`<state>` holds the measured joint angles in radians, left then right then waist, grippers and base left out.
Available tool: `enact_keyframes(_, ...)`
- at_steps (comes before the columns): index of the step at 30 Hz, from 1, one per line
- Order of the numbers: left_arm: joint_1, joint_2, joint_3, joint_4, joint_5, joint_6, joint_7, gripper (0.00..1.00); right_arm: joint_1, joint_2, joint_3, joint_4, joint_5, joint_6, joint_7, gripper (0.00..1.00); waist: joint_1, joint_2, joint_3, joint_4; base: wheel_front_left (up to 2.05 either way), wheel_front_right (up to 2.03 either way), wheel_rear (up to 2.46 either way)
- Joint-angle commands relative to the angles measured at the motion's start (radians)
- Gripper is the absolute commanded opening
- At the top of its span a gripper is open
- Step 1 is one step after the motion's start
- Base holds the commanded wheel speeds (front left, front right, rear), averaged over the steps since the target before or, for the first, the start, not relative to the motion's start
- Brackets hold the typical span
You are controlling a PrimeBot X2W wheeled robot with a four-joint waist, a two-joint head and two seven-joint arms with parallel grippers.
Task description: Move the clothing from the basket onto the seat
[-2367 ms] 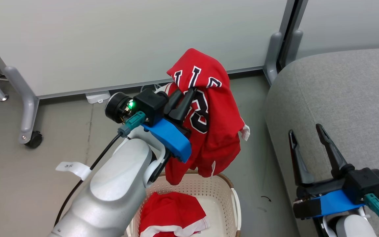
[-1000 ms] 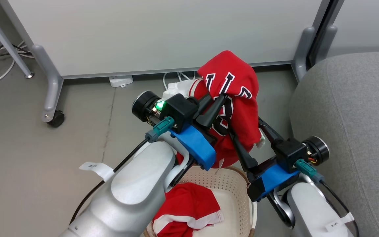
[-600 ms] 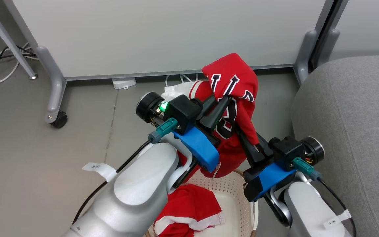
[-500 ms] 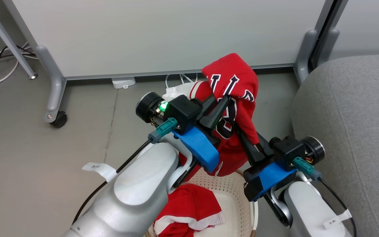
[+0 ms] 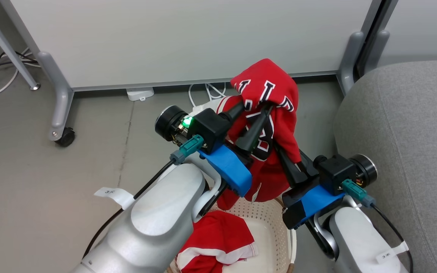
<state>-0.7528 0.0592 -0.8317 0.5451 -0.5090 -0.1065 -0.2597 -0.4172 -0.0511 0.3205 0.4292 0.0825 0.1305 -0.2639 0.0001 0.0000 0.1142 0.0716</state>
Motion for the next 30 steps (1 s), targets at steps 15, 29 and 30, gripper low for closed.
enact_keyframes(15,0.004,0.007,0.011,-0.007,0.021,0.011,-0.006,1.00,0.008,0.001,-0.041,-0.030,0.009,0.000,-0.001,0.00,-0.0001,0.0000,0.010,-0.005,0.00,0.00,0.00)
enact_keyframes(29,0.028,0.024,0.021,0.002,0.028,0.014,-0.006,1.00,0.012,0.001,-0.152,-0.098,-0.023,0.000,-0.001,0.00,-0.0001,0.0000,0.033,-0.066,0.00,0.00,0.00)
enact_keyframes(30,0.029,0.025,0.022,0.001,0.028,0.014,-0.006,1.00,0.013,0.001,-0.160,-0.105,-0.023,0.000,-0.001,0.00,-0.0001,0.0000,0.037,-0.075,0.00,0.00,0.00)
